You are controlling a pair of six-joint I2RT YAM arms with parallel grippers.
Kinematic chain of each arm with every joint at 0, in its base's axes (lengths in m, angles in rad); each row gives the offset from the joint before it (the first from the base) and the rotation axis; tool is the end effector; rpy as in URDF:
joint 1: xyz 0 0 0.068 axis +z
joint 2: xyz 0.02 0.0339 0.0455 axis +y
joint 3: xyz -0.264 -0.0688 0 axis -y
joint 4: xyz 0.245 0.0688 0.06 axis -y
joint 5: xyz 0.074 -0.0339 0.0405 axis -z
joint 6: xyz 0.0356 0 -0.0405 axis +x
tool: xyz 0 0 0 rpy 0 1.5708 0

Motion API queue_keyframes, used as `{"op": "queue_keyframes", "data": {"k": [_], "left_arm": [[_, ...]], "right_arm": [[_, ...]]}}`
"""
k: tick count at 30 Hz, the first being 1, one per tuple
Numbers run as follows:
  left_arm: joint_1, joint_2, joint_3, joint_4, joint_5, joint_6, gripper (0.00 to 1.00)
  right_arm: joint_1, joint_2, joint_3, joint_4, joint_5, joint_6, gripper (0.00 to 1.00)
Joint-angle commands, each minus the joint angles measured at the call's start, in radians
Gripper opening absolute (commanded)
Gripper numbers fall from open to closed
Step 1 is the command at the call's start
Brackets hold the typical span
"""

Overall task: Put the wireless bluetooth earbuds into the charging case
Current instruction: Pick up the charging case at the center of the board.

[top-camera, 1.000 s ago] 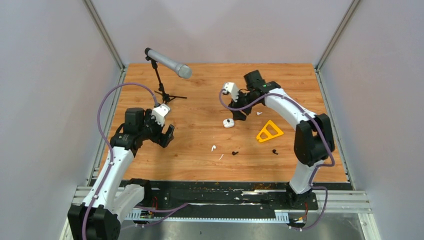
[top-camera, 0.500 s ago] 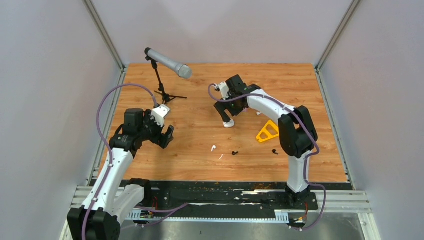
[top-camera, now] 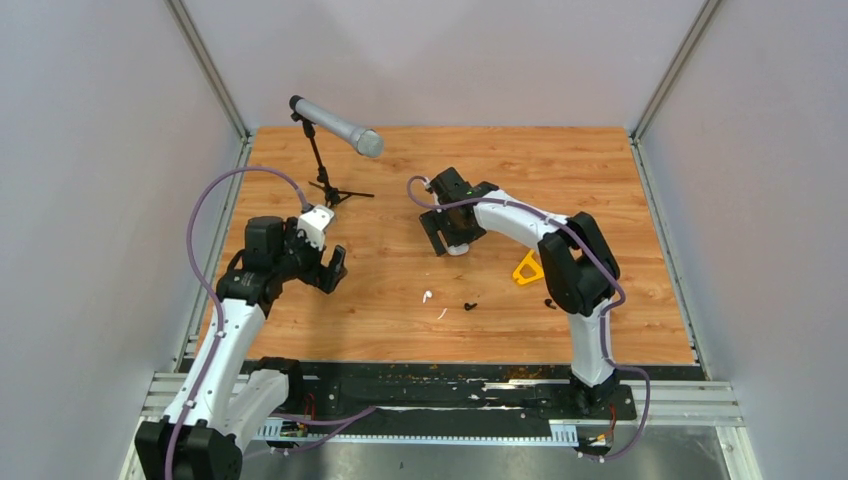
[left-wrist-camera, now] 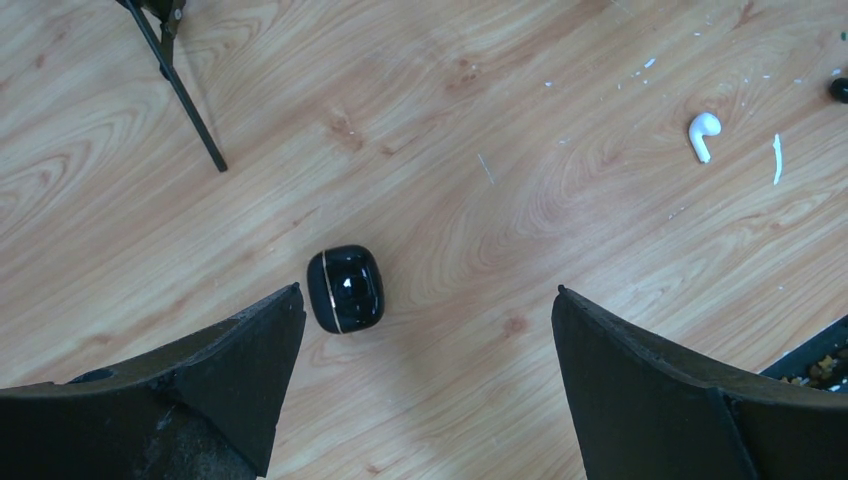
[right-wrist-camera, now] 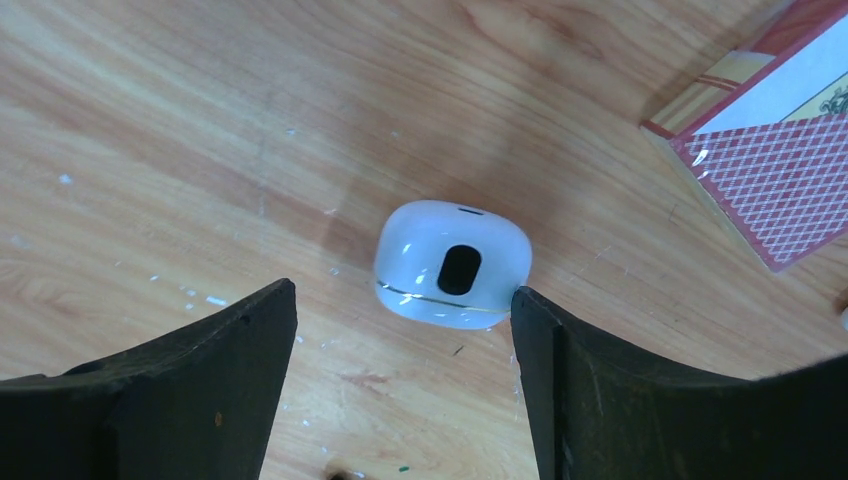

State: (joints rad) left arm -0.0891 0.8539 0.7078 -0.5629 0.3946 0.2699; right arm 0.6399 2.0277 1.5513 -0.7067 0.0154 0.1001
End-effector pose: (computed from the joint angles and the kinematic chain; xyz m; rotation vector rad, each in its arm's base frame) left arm 0.1768 -0.0295 0.2666 0.5995 2.1567 -0.3513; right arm 0.3397 0.2522 0.1899 -0.7343 2.6701 0.1767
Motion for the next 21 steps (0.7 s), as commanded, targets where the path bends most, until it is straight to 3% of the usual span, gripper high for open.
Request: {"op": "queue_keyframes", "data": {"k": [1, 8, 14, 17, 19, 21], "left_arm": [[0.02, -0.019, 0.013, 0.039, 0.023, -0.047, 1.0], [0.044, -0.019, 0.006, 0.062, 0.041, -0.09, 1.0], [0.045, -0.018, 0.003, 0.07, 0.046, -0.095, 1.0], [0.045, -0.018, 0.002, 0.068, 0.05, -0.092, 1.0], [0.045, -0.017, 0.004, 0.064, 0.054, -0.084, 1.0], [0.045, -0.014, 0.005, 0.061, 0.056, -0.072, 1.0]], "right_arm": [[-0.006, 0.023, 0.008, 0.003, 0.085, 0.055, 0.78], [-0.005, 0.057, -0.008, 0.07, 0.131, -0.008, 0.77], [-0.005, 0.062, -0.023, 0.099, 0.099, -0.079, 0.61], [-0.004, 0.039, -0.038, 0.103, 0.019, -0.183, 0.5], [-0.005, 0.009, -0.043, 0.091, -0.117, -0.299, 0.39], [0.004, -0.014, -0.041, 0.055, -0.197, -0.416, 0.4]]}}
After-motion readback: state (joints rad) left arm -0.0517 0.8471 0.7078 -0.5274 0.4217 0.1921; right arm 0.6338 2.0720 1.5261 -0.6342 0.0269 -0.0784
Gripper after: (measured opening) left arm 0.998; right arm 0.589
